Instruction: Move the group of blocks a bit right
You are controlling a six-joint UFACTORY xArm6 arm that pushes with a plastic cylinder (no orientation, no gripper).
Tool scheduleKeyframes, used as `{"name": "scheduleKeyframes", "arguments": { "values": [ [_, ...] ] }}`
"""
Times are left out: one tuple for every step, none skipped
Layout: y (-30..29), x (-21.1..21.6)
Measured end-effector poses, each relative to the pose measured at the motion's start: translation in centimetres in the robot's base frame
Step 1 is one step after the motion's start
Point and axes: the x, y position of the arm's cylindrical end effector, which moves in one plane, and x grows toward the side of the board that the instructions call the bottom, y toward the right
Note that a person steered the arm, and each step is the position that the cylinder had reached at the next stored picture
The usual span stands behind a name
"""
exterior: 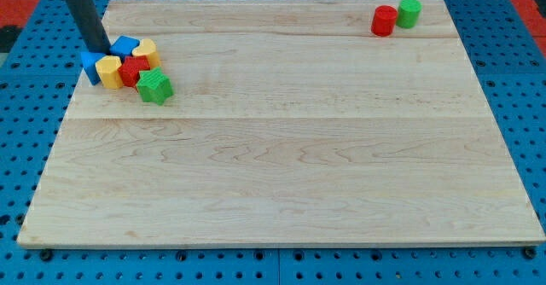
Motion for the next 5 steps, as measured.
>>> {"name": "scheduleKeyframes", "arguments": {
  "values": [
    [1.1,0.0],
    [3.2,0.0],
    [4.5,0.0],
    [4.5,0.0],
    [1.3,-0.5]
  ]
}}
